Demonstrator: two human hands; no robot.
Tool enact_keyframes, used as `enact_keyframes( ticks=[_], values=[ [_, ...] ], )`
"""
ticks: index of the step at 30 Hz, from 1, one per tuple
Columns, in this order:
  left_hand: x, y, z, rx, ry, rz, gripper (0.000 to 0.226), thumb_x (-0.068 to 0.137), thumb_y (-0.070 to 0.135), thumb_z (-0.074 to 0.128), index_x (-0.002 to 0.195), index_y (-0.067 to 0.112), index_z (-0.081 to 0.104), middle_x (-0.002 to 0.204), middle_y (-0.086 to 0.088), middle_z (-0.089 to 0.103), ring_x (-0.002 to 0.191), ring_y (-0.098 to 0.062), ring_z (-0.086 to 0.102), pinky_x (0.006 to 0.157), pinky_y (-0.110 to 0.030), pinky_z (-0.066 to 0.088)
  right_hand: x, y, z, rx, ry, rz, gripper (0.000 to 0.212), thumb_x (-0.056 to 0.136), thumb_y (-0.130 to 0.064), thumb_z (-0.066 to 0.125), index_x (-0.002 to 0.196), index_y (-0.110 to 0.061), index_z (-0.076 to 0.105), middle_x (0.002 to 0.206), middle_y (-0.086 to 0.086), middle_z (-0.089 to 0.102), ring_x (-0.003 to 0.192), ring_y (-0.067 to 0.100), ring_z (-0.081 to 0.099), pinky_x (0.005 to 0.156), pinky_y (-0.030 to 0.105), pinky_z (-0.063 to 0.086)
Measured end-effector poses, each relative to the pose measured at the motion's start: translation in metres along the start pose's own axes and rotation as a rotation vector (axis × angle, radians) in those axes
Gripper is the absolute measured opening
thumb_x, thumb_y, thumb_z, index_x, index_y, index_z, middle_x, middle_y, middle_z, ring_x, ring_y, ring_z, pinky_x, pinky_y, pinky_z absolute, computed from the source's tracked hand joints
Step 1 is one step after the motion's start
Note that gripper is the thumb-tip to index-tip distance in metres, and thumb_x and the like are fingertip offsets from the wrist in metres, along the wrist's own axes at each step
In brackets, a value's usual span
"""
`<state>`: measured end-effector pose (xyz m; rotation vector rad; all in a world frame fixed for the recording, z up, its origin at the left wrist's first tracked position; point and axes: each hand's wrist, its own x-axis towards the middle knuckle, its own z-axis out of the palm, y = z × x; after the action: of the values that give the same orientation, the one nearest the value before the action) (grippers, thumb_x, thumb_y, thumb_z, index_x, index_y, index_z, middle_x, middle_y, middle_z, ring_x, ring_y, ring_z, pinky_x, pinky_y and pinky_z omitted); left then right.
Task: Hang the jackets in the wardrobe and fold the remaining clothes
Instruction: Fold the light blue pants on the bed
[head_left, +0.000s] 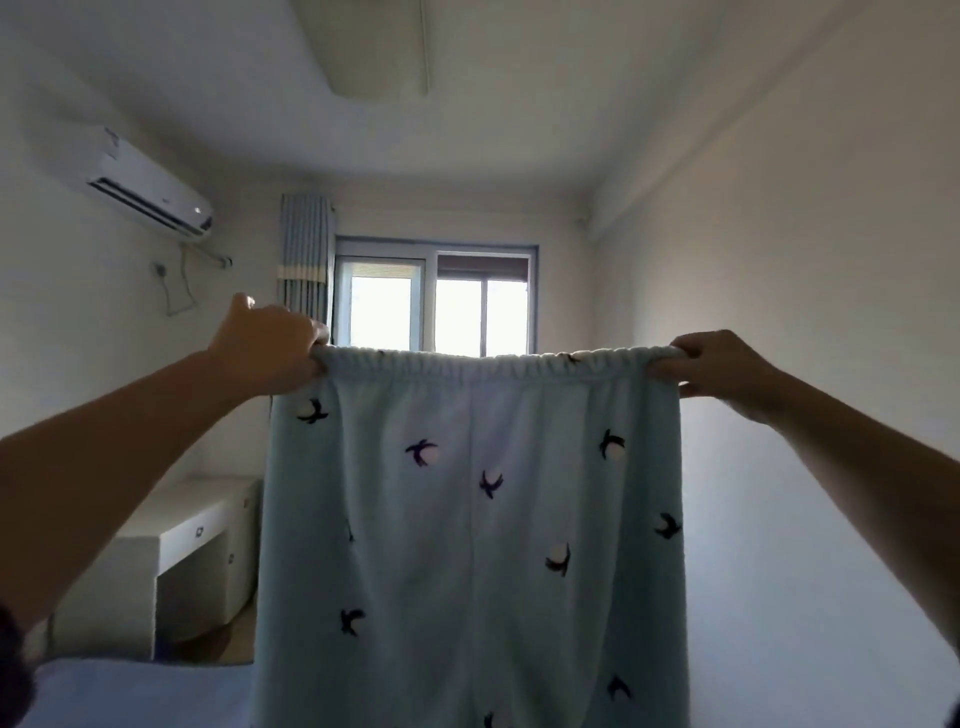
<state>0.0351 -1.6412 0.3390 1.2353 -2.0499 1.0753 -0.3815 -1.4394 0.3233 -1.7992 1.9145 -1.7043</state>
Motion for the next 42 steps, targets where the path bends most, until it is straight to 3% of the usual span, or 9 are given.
enact_keyframes(
  ticks=[7,11,16,22,25,29,34,39,42],
  values=[
    [-0.004,0.001,0.007,-0.014,-0.078,-0.005,0.018,0.088,0.03,0.044,0.104,0.03,0.05,0.076,0.014,0.05,0.097,-0.015,0.059,0.105,-0.053,0.026,0.0,-0.004,0.01,0.475,-0.136,0.005,0.02,0.077,-0.003,0.071,0.094,-0.01,0.061,0.086,0.008,0.065,0.075,0.015,0.063,0.065,0.022,0.055],
    [-0.02,0.009,0.013,0.08,-0.029,0.119,0.016,0.089,0.041,0.044,0.102,0.032,0.047,0.092,0.016,0.058,0.096,-0.009,0.059,0.105,-0.05,0.027,-0.012,0.003,0.014,0.358,-0.348,0.013,0.038,0.062,-0.023,0.082,0.1,-0.02,0.075,0.1,0.003,0.072,0.094,0.015,0.066,0.076,0.023,0.054],
    [-0.032,0.024,-0.004,-0.599,0.213,0.155,0.008,0.088,0.019,0.063,0.088,0.024,0.058,0.084,0.009,0.063,0.085,-0.016,0.059,0.102,-0.053,0.031,-0.033,-0.009,0.027,0.624,-0.536,-0.147,0.03,0.065,-0.028,0.087,0.087,-0.017,0.07,0.09,0.009,0.06,0.087,0.021,0.058,0.076,0.028,0.05],
    [-0.046,0.046,-0.023,-1.057,0.504,0.091,0.021,0.08,0.003,0.067,0.09,0.02,0.06,0.085,0.01,0.064,0.077,-0.005,0.059,0.08,-0.014,0.046,-0.061,-0.039,0.042,0.968,-0.822,-0.276,0.01,0.086,-0.012,0.066,0.092,-0.018,0.061,0.092,0.006,0.061,0.087,0.018,0.061,0.078,0.028,0.049],
    [-0.061,0.067,-0.017,-1.173,0.301,0.154,0.019,0.081,0.0,0.068,0.089,0.015,0.06,0.088,0.003,0.065,0.081,-0.011,0.061,0.077,-0.026,0.048,-0.077,-0.05,0.069,0.871,-0.667,-0.234,0.018,0.075,-0.01,0.073,0.086,-0.02,0.065,0.079,-0.001,0.06,0.071,0.011,0.058,0.063,0.021,0.049],
    [-0.074,0.105,-0.018,-1.367,0.088,0.266,0.034,0.068,0.044,0.073,0.084,0.016,0.064,0.082,0.005,0.069,0.078,-0.009,0.065,0.07,-0.018,0.052,-0.092,-0.044,0.118,0.48,-0.597,-0.327,0.02,0.085,0.003,0.061,0.098,-0.012,0.065,0.091,0.001,0.064,0.086,0.015,0.06,0.08,0.027,0.054],
    [-0.098,0.128,-0.001,-1.467,0.026,0.351,0.007,0.085,0.021,0.062,0.092,0.019,0.061,0.094,0.0,0.067,0.088,-0.027,0.063,0.077,-0.053,0.051,-0.11,-0.036,0.139,0.25,-0.492,-0.399,0.029,0.079,0.011,0.066,0.091,-0.015,0.068,0.087,-0.005,0.067,0.084,0.008,0.062,0.079,0.027,0.056],
    [-0.109,0.139,0.002,-1.614,-0.047,0.389,0.01,0.088,0.006,0.062,0.097,0.005,0.06,0.1,-0.011,0.067,0.092,-0.036,0.063,0.082,-0.058,0.05,-0.121,-0.015,0.156,0.182,-0.289,-0.422,0.033,0.077,0.008,0.072,0.09,-0.022,0.065,0.088,-0.008,0.064,0.085,0.013,0.062,0.081,0.045,0.054],
    [-0.12,0.145,0.009,-1.58,-0.075,0.402,0.014,0.086,0.0,0.066,0.095,0.009,0.061,0.101,-0.015,0.066,0.096,-0.037,0.063,0.083,-0.058,0.049,-0.126,0.001,0.164,0.217,-0.311,-0.4,0.026,0.078,0.003,0.073,0.096,-0.013,0.066,0.111,0.001,0.062,0.105,0.011,0.059,0.088,0.027,0.052]
  ],
)
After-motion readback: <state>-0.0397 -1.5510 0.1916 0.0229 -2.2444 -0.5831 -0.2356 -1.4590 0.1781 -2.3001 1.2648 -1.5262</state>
